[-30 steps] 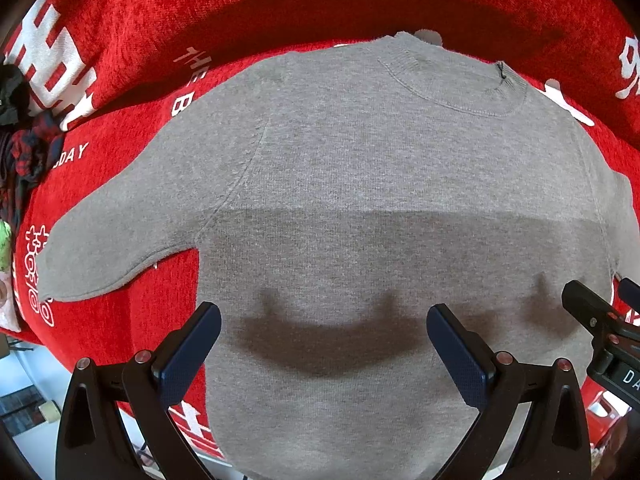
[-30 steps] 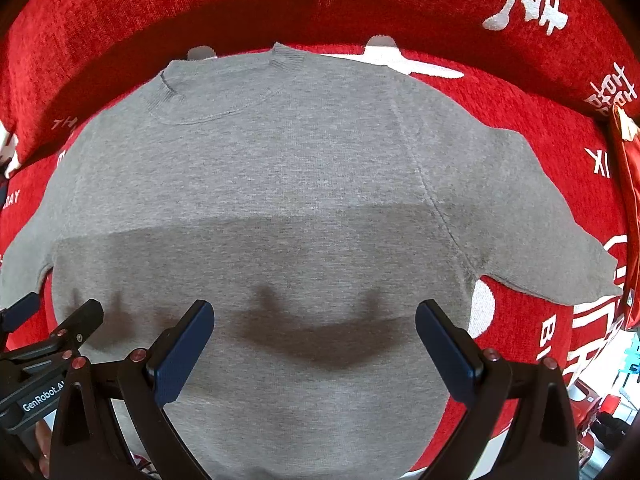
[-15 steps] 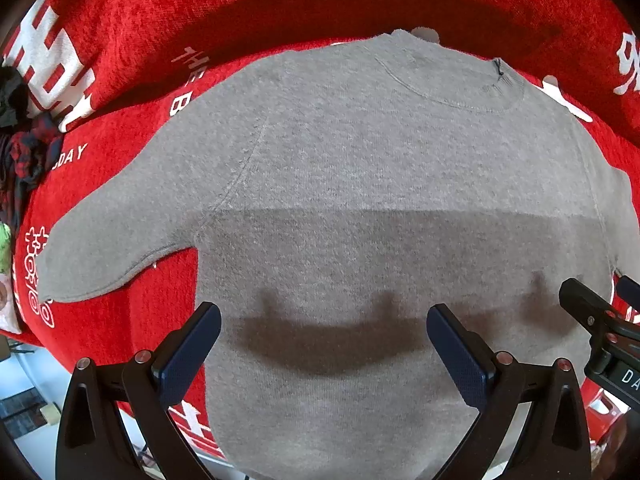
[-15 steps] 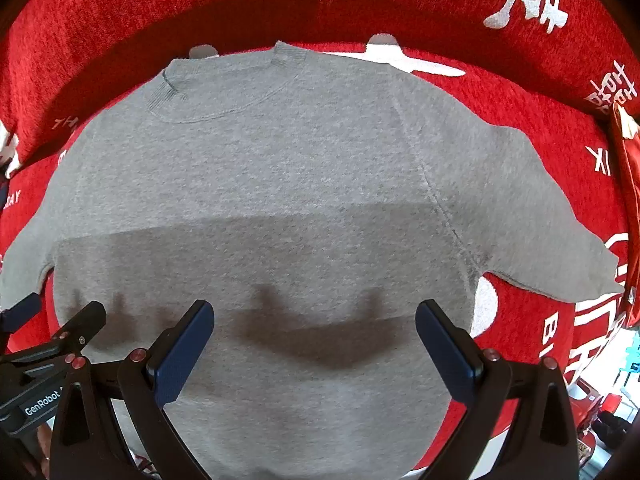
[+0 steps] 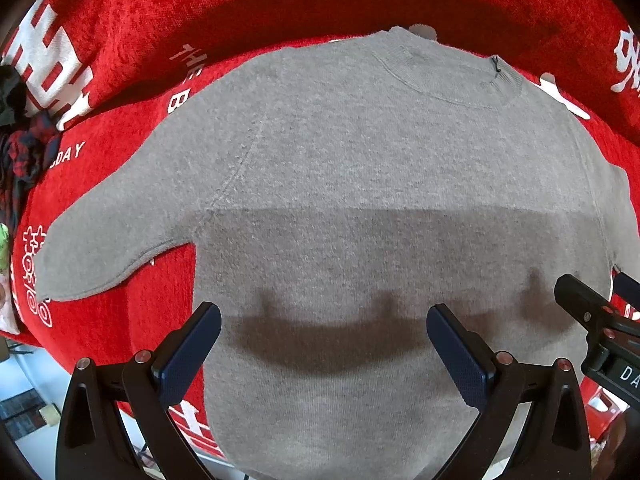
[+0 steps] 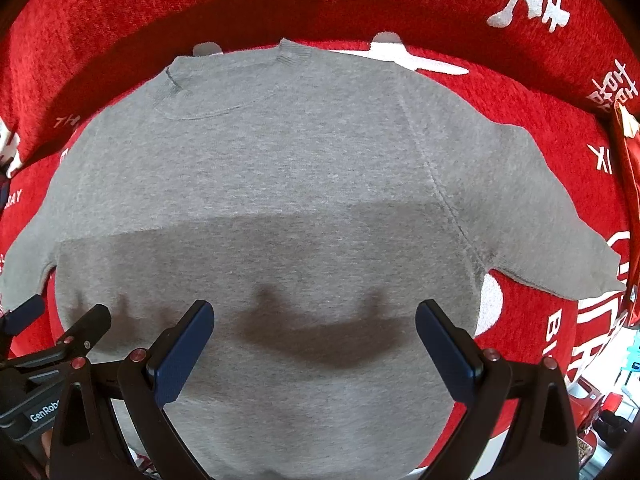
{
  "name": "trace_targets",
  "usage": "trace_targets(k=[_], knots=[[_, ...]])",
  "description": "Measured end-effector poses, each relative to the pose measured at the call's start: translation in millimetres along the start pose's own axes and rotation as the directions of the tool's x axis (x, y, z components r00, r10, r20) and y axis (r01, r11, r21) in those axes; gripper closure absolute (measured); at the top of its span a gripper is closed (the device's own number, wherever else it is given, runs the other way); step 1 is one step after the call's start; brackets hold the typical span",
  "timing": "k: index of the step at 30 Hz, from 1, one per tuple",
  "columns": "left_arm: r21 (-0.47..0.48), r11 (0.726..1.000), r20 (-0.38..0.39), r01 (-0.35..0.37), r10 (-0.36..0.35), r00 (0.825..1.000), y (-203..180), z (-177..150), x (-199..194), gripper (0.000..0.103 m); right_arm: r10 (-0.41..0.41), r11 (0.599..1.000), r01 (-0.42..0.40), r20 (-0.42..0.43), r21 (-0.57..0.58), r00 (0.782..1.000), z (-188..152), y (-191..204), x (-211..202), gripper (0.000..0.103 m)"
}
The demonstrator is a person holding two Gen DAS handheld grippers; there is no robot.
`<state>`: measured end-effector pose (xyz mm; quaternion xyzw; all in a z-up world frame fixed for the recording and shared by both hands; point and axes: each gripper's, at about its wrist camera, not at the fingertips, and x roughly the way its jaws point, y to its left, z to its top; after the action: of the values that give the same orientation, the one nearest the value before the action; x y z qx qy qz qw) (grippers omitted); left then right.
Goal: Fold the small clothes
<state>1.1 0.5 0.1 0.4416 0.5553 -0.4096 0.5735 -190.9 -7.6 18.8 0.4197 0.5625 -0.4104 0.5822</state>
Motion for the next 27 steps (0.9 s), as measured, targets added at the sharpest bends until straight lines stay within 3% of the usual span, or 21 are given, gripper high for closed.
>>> trace_targets(k=[27], knots=[[-0.027,1.000,0.029,0.008,-0.007,1.000,14,0,-2,0.000,-0.003,1.000,0.003,-0.007,0.002,1.000,-6,4,1,0.002]])
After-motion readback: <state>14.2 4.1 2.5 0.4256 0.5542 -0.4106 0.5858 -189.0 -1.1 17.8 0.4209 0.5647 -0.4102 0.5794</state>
